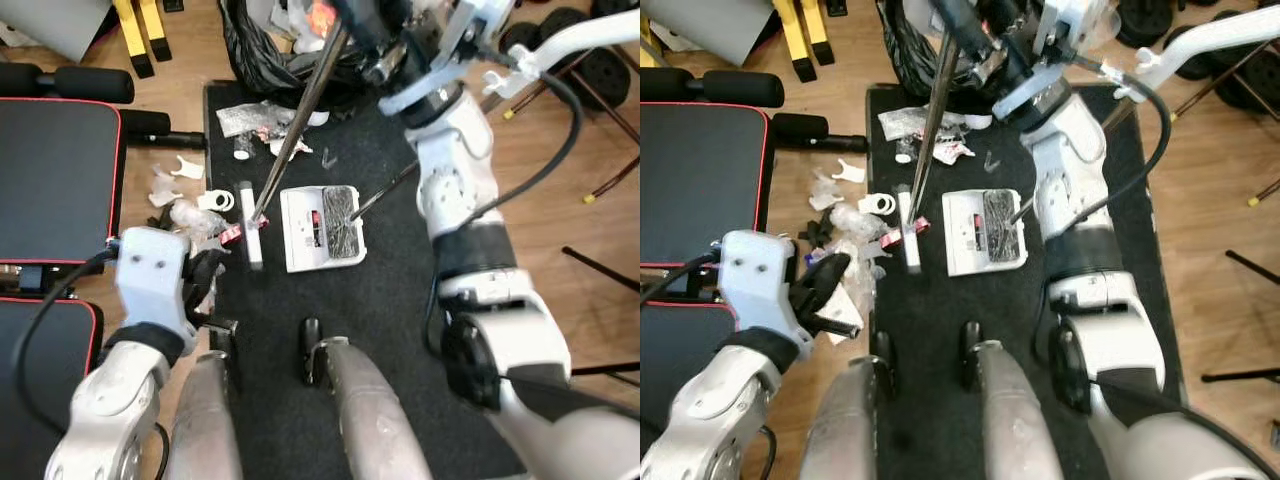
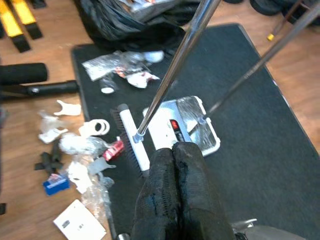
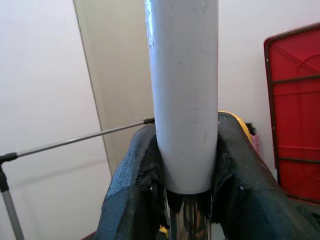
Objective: Sweep floor
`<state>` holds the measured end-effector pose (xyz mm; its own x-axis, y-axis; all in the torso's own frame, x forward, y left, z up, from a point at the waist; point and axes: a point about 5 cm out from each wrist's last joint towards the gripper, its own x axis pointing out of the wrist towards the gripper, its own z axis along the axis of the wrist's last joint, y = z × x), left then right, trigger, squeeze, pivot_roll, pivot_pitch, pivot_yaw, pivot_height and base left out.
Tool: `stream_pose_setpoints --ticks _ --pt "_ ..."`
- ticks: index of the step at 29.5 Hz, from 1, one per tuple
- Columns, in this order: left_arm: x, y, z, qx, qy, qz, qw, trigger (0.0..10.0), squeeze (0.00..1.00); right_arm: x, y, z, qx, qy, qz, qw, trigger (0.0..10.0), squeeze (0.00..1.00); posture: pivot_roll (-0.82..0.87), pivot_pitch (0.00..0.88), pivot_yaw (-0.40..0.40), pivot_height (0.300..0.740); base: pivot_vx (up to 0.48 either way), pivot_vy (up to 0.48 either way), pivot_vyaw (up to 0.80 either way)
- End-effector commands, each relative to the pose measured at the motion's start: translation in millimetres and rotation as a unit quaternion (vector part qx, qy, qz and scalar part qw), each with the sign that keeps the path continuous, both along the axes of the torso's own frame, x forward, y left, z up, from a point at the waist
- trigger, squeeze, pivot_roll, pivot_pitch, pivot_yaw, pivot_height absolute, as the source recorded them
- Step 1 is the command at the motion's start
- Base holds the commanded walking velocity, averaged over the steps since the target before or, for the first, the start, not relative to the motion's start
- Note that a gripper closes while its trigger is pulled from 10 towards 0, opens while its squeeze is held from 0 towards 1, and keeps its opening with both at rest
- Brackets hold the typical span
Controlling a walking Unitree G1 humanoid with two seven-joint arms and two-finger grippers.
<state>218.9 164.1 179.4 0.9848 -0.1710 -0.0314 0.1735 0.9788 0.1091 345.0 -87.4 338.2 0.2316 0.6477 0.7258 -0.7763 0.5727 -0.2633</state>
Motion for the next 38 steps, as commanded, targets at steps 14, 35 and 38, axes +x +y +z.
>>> stream_pose_setpoints --ticks 14,35,38 --pt "29.4 4.6 -2 0.014 -0.015 0.019 1.0 10.0 0.0 -31.3 -1.8 -13 0.002 0.001 0.008 1.0 10.0 0.0 -0.07 0.249 -0.171 0.74 0.274 0.0 0.0" --pt "57.1 -5.0 7 0.0 -0.068 0.025 0.997 10.0 0.0 -44.5 -5.0 -44 -0.009 0.07 -0.02 0.997 10.0 0.0 -0.07 0.154 -0.183 0.74 0.069 0.0 0.0" --pt "59.4 -5.4 7 -0.001 -0.073 0.025 0.997 10.0 0.0 -46.0 -4.2 -48 -0.013 0.078 -0.024 0.997 10.0 0.0 -0.08 0.144 -0.178 0.74 0.0 0.0 0.0"
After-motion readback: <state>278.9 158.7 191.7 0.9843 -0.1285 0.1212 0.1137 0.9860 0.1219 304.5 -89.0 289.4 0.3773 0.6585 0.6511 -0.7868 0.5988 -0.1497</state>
